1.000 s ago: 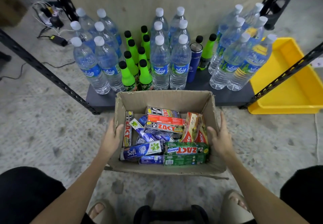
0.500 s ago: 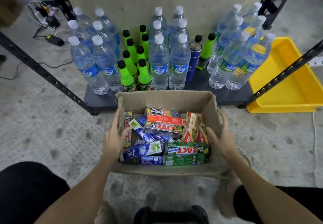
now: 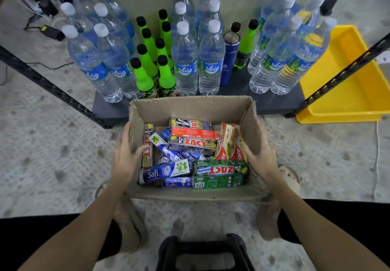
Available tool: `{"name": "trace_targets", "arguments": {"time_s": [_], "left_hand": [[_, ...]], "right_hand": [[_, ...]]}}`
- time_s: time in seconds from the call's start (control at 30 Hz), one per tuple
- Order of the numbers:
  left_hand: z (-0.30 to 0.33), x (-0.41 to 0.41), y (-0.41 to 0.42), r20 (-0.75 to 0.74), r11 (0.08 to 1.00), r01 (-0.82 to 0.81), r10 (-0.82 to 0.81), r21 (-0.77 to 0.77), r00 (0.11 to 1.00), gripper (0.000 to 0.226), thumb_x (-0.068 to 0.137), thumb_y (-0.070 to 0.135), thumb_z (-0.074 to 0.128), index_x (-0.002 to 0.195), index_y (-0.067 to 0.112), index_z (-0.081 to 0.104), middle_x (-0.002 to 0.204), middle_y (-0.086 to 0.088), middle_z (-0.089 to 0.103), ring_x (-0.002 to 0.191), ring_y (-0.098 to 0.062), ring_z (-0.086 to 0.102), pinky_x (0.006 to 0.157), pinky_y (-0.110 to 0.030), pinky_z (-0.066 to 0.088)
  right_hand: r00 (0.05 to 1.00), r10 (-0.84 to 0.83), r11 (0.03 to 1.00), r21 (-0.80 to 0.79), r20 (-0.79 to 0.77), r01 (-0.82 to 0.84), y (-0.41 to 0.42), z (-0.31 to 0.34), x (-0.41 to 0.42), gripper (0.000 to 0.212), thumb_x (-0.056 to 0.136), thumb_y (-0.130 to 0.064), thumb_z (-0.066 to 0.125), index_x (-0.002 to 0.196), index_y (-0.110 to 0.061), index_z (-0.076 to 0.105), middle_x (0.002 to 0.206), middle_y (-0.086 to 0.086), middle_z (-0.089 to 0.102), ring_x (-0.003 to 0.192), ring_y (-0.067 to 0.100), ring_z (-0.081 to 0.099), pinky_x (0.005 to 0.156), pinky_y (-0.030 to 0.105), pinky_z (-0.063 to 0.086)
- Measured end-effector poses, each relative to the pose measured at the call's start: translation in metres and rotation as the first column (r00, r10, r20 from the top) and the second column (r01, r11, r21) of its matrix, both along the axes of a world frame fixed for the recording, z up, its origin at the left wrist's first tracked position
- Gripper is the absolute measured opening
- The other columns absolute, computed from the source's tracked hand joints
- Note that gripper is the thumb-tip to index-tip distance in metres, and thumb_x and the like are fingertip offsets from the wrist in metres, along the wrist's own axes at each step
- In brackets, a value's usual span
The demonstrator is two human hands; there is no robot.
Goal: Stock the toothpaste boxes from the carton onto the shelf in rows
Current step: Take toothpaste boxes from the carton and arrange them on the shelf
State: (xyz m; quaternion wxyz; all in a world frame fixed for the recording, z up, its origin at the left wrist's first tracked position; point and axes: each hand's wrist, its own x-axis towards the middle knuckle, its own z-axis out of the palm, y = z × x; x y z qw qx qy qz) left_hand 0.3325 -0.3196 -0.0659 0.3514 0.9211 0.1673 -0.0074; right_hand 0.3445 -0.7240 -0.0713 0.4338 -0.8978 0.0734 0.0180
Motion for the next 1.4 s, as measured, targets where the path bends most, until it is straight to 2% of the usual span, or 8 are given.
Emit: {"name": "trace_targets", "arguments": {"time_s": [0.17,0.23,0.37,0.57,0.77,0.97,1.2,1.4], "left_hand": [[0.000,-0.006,-0.011,0.113,0.810,0.107,-0.209,0.576,0.971,0.078,0.087,0.060,0.063,0.142,0.008,0.042,0.134,-0.018,0.052,0.122,-0.037,0.048,0.101,-0.048,0.036],[0.001,-0.008,-0.023,0.043,0.708,0.305,-0.429,0.637,0.902,0.073,0.089,0.059,0.059,0.139,0.007,0.046,0.128,-0.015,0.058,0.120,-0.033,0.050,0.101,-0.045,0.038],[-0.021,-0.016,-0.045,-0.289,0.678,0.685,-0.622,0.266,0.728,0.087,0.082,0.075,0.049,0.148,0.020,0.038,0.136,0.000,0.050,0.124,-0.019,0.048,0.105,-0.035,0.042],[-0.045,-0.010,-0.038,-0.466,0.729,0.684,-0.613,-0.022,0.638,0.103,0.063,0.087,0.054,0.147,0.030,0.035,0.140,0.000,0.043,0.126,-0.025,0.046,0.103,-0.043,0.043],[-0.057,-0.007,-0.024,-0.454,0.757,0.638,-0.621,-0.138,0.639,0.086,0.064,0.083,0.065,0.136,0.049,0.034,0.144,0.001,0.048,0.130,-0.025,0.050,0.102,-0.048,0.046],[-0.051,-0.011,-0.025,-0.335,0.784,0.610,-0.608,-0.111,0.720,0.066,0.084,0.058,0.071,0.140,0.038,0.042,0.136,0.006,0.052,0.125,-0.014,0.053,0.101,-0.036,0.047],[-0.019,-0.008,-0.032,-0.182,0.807,0.591,-0.580,0.010,0.794,0.064,0.089,0.061,0.062,0.145,0.038,0.040,0.133,0.006,0.048,0.120,-0.009,0.050,0.103,-0.030,0.045],[0.040,0.016,-0.031,-0.075,0.798,0.594,-0.590,0.100,0.804,0.068,0.096,0.059,0.051,0.154,0.045,0.020,0.113,0.007,0.043,0.106,-0.011,0.047,0.099,-0.035,0.044]], "right_hand": [[0.990,0.088,0.824,-0.567,0.111,-0.010,0.004,0.003,-0.007,0.082,0.088,-0.065,0.061,0.156,-0.035,0.027,0.151,0.008,0.042,0.142,0.031,0.032,0.112,0.055,0.022],[0.974,0.193,0.774,-0.628,0.115,-0.079,0.005,0.007,-0.012,0.079,0.086,-0.067,0.061,0.153,-0.033,0.035,0.157,0.009,0.036,0.146,0.032,0.026,0.112,0.053,0.018],[0.912,0.397,0.651,-0.732,0.100,-0.203,0.013,0.006,-0.011,0.073,0.088,-0.073,0.052,0.146,-0.028,0.047,0.152,0.002,0.043,0.141,0.027,0.035,0.107,0.050,0.024],[0.717,0.645,0.424,-0.657,-0.264,-0.623,0.034,-0.021,-0.003,0.089,0.081,-0.088,0.024,0.140,-0.029,0.055,0.126,-0.006,0.067,0.123,0.022,0.045,0.105,0.048,0.021],[0.692,0.609,0.511,-0.476,-0.387,-0.716,0.026,-0.035,0.000,0.086,0.077,-0.081,0.036,0.154,-0.043,0.032,0.146,-0.014,0.044,0.134,0.015,0.027,0.102,0.039,0.014],[0.705,0.587,0.576,-0.406,-0.398,-0.709,0.030,-0.044,-0.002,0.071,0.084,-0.065,0.063,0.147,-0.047,0.036,0.139,-0.008,0.038,0.131,0.016,0.024,0.106,0.042,0.016],[0.829,0.517,0.778,-0.287,-0.212,-0.559,0.020,-0.025,-0.001,0.060,0.083,-0.068,0.061,0.135,-0.046,0.040,0.144,-0.011,0.054,0.137,0.016,0.042,0.112,0.041,0.011],[0.920,0.383,0.875,-0.354,0.085,-0.331,0.025,0.047,0.023,0.065,0.072,-0.080,0.063,0.130,-0.050,0.054,0.121,-0.021,0.060,0.114,0.008,0.050,0.095,0.034,0.021]]}}
